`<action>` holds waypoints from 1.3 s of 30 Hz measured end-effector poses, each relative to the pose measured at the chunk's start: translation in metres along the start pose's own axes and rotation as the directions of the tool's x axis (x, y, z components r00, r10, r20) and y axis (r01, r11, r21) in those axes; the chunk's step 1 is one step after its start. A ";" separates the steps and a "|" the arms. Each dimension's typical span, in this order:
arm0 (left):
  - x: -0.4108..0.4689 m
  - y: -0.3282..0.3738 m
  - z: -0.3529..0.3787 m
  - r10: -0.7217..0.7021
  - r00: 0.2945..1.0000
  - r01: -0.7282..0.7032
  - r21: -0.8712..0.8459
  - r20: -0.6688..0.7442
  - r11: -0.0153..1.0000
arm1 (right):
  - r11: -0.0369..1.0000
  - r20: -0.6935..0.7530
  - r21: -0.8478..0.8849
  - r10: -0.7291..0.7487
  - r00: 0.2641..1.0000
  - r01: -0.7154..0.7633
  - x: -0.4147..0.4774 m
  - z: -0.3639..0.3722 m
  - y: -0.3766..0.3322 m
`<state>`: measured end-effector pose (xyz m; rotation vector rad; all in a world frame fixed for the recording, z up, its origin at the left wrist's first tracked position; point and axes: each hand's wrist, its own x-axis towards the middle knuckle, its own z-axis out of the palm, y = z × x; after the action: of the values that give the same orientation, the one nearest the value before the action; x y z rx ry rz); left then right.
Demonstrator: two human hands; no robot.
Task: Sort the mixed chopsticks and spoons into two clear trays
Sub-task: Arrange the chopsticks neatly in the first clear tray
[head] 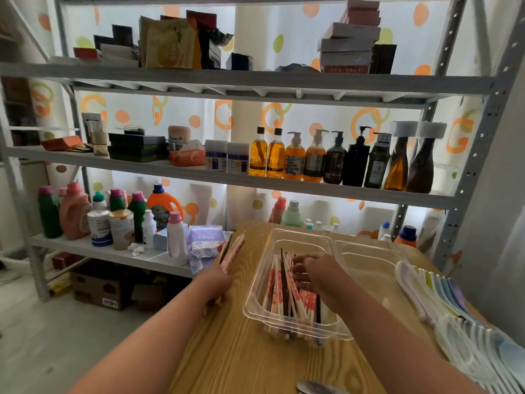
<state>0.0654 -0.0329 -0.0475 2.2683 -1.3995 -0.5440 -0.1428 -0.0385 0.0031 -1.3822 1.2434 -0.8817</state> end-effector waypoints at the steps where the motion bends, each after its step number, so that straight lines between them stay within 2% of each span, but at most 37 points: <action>1: -0.002 0.001 -0.004 -0.012 1.000 0.011 -0.077 -0.006 0.997 | 1.000 -0.001 0.005 -0.005 1.000 0.005 0.000 -0.001 -0.001; 5: -0.015 0.029 -0.020 -0.025 0.995 -0.008 -0.329 -0.093 0.944 | 0.999 -0.016 0.033 -0.018 1.000 0.018 -0.001 0.000 -0.004; 8: -0.027 0.062 -0.026 0.054 0.997 -0.078 -0.499 -0.063 0.863 | 0.996 -0.038 0.079 -0.039 0.999 0.042 -0.004 0.001 -0.007; 10: -0.037 0.081 -0.024 0.122 0.992 -0.114 -0.538 -0.020 0.835 | 0.992 -0.069 0.113 -0.052 0.996 0.059 -0.006 0.000 -0.009; 18: -0.054 0.105 0.012 0.200 0.978 -0.127 -0.573 0.066 0.810 | 0.989 -0.152 0.127 -0.061 0.986 0.081 -0.007 -0.013 -0.003; 22: -0.054 0.100 0.024 0.216 0.976 -0.178 -0.439 0.038 0.880 | 0.992 -0.164 0.113 -0.044 0.985 0.063 -0.005 -0.018 0.005; 26: -0.049 0.100 0.026 0.218 0.975 -0.182 -0.435 0.033 0.882 | 0.994 -0.156 0.095 -0.031 0.987 0.047 -0.002 -0.022 0.009; 30: -0.042 0.099 0.020 0.203 0.978 -0.200 -0.442 -0.041 0.875 | 0.996 -0.139 0.073 -0.036 0.990 0.047 0.001 -0.025 0.014; 35: -0.038 0.097 0.015 0.213 0.965 -0.258 -0.413 -0.153 0.874 | 0.978 -0.259 -0.140 -0.187 0.947 0.155 0.005 -0.034 0.018; 39: -0.034 0.098 0.015 0.219 0.958 -0.282 -0.456 -0.186 0.844 | 0.971 -0.251 -0.197 -0.180 0.951 0.132 0.013 -0.037 0.017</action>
<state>-0.0296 -0.0443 -0.0036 1.6661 -1.2986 -0.5721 -0.1789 -0.0581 -0.0074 -1.5584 1.4613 -1.1189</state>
